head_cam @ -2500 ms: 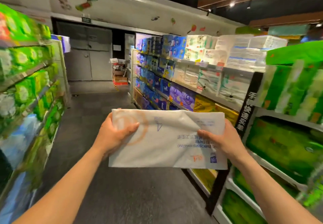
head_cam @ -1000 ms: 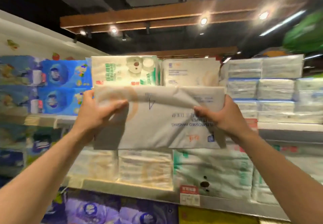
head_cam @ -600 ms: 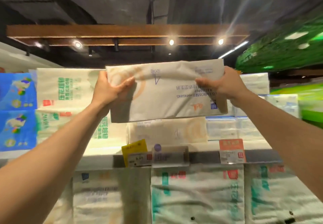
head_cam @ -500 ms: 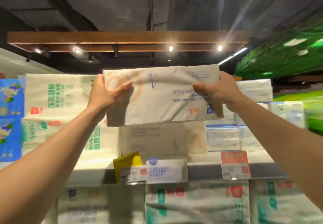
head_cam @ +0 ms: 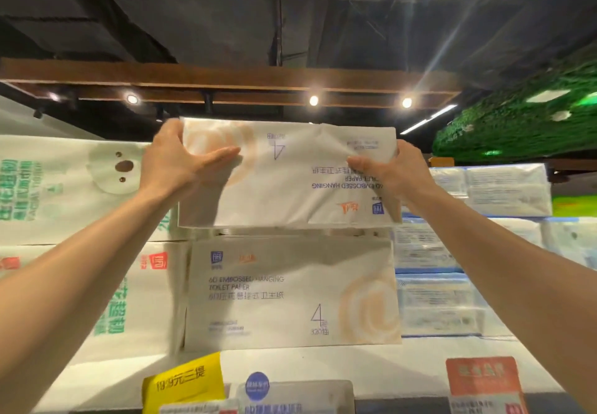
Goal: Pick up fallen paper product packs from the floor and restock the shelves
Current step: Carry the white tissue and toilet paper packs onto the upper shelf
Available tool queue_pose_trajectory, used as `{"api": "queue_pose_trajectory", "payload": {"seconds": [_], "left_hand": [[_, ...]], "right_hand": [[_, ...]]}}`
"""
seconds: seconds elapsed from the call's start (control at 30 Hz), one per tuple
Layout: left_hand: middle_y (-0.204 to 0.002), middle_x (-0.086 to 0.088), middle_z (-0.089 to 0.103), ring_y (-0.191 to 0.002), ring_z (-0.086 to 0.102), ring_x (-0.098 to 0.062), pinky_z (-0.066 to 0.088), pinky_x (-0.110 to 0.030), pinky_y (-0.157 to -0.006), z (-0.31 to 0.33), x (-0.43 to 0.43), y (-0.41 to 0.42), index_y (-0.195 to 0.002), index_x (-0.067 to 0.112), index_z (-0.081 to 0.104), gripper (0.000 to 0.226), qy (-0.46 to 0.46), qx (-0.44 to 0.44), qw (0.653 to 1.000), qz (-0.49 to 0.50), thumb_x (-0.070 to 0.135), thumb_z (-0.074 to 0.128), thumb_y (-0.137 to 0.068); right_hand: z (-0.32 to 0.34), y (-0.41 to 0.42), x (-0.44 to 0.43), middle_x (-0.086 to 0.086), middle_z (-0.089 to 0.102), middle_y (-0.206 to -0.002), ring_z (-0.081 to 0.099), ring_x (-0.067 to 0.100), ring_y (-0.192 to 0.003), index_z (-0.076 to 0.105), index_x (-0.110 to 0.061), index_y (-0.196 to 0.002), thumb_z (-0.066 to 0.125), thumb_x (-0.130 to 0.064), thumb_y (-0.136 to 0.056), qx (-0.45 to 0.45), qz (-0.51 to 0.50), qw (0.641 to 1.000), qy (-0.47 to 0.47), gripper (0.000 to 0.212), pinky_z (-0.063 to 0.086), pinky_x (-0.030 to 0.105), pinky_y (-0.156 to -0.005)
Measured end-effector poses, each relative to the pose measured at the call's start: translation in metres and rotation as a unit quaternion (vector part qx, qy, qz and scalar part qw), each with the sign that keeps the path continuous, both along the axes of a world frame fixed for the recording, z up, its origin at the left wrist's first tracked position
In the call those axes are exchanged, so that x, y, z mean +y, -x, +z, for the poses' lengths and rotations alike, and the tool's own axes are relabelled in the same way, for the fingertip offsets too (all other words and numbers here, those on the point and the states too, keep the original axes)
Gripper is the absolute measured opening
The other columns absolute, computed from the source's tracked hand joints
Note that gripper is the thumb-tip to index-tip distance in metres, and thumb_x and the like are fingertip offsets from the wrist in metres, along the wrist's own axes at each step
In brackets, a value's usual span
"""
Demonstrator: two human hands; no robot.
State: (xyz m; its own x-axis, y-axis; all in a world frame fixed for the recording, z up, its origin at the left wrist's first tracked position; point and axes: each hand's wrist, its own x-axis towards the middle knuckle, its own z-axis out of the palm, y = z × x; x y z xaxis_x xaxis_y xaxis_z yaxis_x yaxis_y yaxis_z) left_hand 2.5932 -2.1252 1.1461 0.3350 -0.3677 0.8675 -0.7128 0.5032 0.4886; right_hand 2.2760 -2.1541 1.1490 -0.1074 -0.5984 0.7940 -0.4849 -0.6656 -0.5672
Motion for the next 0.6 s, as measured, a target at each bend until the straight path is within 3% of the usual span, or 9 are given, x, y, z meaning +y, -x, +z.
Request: {"api": "queue_pose_trajectory", "payload": {"seconds": [0.13, 0.23, 0.37, 0.43, 0.5, 0.6], "left_hand": [[-0.123, -0.016, 0.062, -0.109, 0.059, -0.037, 0.045, -0.047, -0.095, -0.012, -0.018, -0.002, -0.138, 0.015, 0.037, 0.104, -0.008, -0.083, 0.993, 0.086, 0.066, 0.084, -0.061], [-0.127, -0.021, 0.057, -0.116, 0.052, -0.042, 0.035, -0.051, -0.099, -0.023, -0.033, -0.008, -0.140, 0.008, 0.039, 0.109, 0.031, -0.165, 0.966, 0.195, 0.076, 0.073, -0.062], [-0.144, -0.018, 0.048, -0.138, 0.035, -0.041, 0.017, -0.064, -0.118, -0.024, -0.043, -0.016, -0.142, 0.009, 0.044, 0.109, 0.051, -0.263, 0.933, 0.240, 0.076, 0.074, -0.062], [-0.146, -0.015, 0.048, -0.143, 0.033, -0.039, 0.007, -0.067, -0.119, -0.024, -0.045, -0.015, -0.144, 0.011, 0.043, 0.115, 0.023, -0.311, 0.921, 0.233, 0.087, 0.061, -0.059], [-0.153, -0.015, 0.042, -0.147, 0.028, -0.038, 0.002, -0.067, -0.119, -0.023, -0.048, -0.012, -0.150, 0.012, 0.038, 0.126, -0.003, -0.346, 0.906, 0.244, 0.096, 0.044, -0.056], [-0.159, -0.015, 0.036, -0.150, 0.025, -0.037, -0.001, -0.068, -0.118, -0.022, -0.051, -0.013, -0.154, 0.012, 0.032, 0.137, -0.027, -0.365, 0.895, 0.253, 0.106, 0.017, -0.056]], "right_hand": [[-0.002, -0.003, -0.015, -0.011, 0.069, -0.090, 0.068, 0.005, -0.080, 0.064, -0.031, -0.090, 0.086, -0.039, -0.078, 0.028, -0.055, 0.997, 0.045, 0.027, 0.058, 0.034, -0.077], [-0.006, -0.004, -0.026, -0.010, 0.070, -0.103, 0.069, 0.006, -0.084, 0.062, -0.022, -0.119, 0.082, -0.058, -0.075, 0.080, -0.108, 0.990, 0.041, 0.060, 0.051, 0.023, -0.063], [-0.021, -0.013, -0.032, -0.005, 0.056, -0.111, 0.057, 0.020, -0.097, 0.043, -0.017, -0.134, 0.069, -0.067, -0.082, 0.158, -0.224, 0.962, -0.008, 0.076, 0.043, 0.038, -0.085], [-0.034, -0.018, -0.037, 0.006, 0.058, -0.123, 0.055, 0.030, -0.113, 0.040, -0.013, -0.136, 0.058, -0.075, -0.084, 0.206, -0.307, 0.929, 0.011, 0.083, 0.039, 0.047, -0.098], [-0.041, -0.017, -0.044, 0.011, 0.052, -0.129, 0.049, 0.033, -0.119, 0.041, -0.010, -0.135, 0.051, -0.079, -0.084, 0.217, -0.350, 0.911, 0.034, 0.087, 0.038, 0.049, -0.100], [-0.038, -0.011, -0.046, 0.012, 0.046, -0.122, 0.046, 0.031, -0.110, 0.047, -0.010, -0.126, 0.052, -0.081, -0.082, 0.206, -0.379, 0.899, 0.076, 0.085, 0.040, 0.045, -0.093]]}}
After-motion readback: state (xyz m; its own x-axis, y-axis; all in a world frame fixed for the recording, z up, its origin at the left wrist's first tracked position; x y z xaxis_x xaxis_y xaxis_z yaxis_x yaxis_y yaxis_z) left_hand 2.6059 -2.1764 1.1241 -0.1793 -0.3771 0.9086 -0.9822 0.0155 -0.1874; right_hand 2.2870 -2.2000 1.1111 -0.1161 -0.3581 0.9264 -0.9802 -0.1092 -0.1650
